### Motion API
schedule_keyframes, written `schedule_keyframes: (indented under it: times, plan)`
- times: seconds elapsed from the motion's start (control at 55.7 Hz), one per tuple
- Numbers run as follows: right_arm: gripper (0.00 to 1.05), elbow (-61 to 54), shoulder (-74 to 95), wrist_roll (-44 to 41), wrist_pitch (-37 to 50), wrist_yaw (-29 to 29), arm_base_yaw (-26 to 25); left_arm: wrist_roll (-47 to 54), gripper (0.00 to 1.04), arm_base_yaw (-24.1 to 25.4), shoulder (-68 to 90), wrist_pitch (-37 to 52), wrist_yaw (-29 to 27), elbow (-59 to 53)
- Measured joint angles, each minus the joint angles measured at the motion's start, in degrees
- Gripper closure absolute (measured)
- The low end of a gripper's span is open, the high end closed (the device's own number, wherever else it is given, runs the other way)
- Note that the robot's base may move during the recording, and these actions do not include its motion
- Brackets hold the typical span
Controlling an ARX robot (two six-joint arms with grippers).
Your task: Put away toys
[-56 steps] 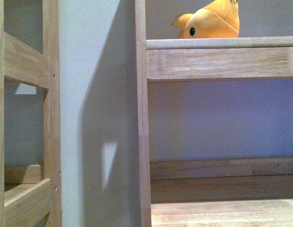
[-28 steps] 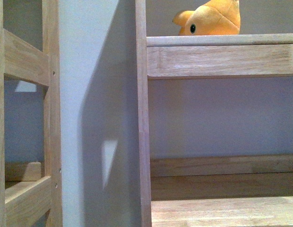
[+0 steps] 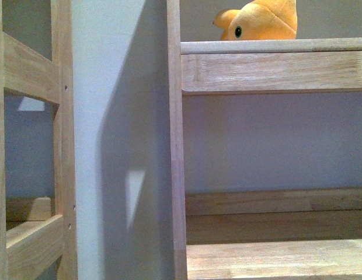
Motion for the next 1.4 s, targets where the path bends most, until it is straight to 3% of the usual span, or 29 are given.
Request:
schedule_keyframes:
  times: [0.359, 0.539, 0.646, 0.933, 1.4]
  plan:
    - [1.00, -1.86, -2.32, -0.07, 0.24, -0.02, -0.07, 0.00, 0.06, 0.00, 0.00, 0.00, 0.00, 0.02]
    - [0.73, -1.86, -2.32, -0.04, 0.22, -0.02, -0.07, 0.00, 0.06, 0.00, 0.00, 0.00, 0.00, 0.00]
    - [0.47, -1.86, -2.32, -0.04, 0.24, -0.02, -0.07, 0.00, 0.06, 0.00, 0.00, 0.00, 0.00, 0.00]
    - [0.06, -1.86, -2.36, -0.04, 0.24, -0.02, -0.07, 0.00, 0.06, 0.00, 0.00, 0.00, 0.00, 0.00]
    - [0.07, -1.86, -2.36, -0.04, 0.22, -0.02, -0.07, 0.00, 0.06, 0.00, 0.00, 0.00, 0.00, 0.02]
